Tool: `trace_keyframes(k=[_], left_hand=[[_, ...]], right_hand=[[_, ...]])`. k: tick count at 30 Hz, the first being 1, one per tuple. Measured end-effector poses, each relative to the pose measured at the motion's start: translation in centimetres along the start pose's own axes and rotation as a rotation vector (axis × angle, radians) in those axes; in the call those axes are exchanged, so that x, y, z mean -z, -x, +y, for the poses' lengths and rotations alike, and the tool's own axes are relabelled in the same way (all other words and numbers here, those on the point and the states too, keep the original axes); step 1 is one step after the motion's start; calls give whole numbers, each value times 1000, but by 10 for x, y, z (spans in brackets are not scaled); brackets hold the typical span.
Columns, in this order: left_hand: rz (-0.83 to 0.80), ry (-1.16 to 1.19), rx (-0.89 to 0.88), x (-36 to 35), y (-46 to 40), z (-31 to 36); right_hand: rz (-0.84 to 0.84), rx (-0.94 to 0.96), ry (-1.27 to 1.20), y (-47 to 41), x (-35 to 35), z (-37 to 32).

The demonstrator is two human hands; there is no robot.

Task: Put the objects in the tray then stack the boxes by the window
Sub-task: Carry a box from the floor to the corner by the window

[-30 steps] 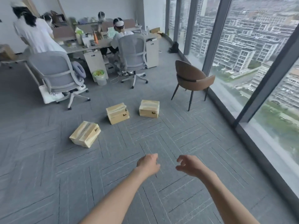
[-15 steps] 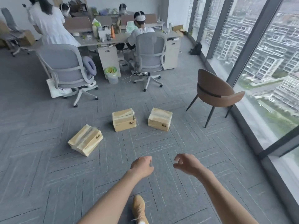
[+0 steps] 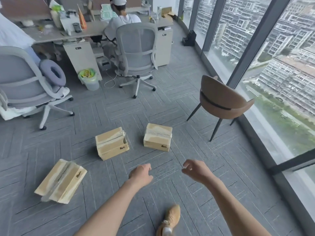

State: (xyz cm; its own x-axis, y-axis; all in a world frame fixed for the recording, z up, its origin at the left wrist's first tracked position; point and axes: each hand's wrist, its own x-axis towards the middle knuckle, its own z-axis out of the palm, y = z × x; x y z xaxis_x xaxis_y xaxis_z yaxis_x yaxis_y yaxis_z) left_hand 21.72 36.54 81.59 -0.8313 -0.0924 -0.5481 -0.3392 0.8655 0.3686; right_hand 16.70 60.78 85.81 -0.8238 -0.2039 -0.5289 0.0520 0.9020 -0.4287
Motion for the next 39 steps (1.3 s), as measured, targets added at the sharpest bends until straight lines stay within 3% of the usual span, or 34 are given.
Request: trace_keyframes(k=[9, 18, 26, 33, 35, 37, 39], left_hand=[[-42, 27, 83, 78, -215, 19], [-125, 77, 163, 123, -408, 31], [-210, 87, 192, 66, -568, -29], [-298, 38, 247, -66, -705, -120], [-263, 51, 254, -72, -715, -130], [-239, 132, 326, -166, -768, -175], [-245, 167, 354, -169, -773, -181]], right_hand=[[-45, 3, -33, -238, 68, -24], [-86, -122, -92, -427, 104, -27], [-171, -312, -191, -549, 11, 11], [-114, -473, -368, -662, -133, 87], [-68, -504, -404, -669, -144, 94], [-100, -561, -427, -715, -235, 147], [-107, -567, -464, -721, -243, 153]])
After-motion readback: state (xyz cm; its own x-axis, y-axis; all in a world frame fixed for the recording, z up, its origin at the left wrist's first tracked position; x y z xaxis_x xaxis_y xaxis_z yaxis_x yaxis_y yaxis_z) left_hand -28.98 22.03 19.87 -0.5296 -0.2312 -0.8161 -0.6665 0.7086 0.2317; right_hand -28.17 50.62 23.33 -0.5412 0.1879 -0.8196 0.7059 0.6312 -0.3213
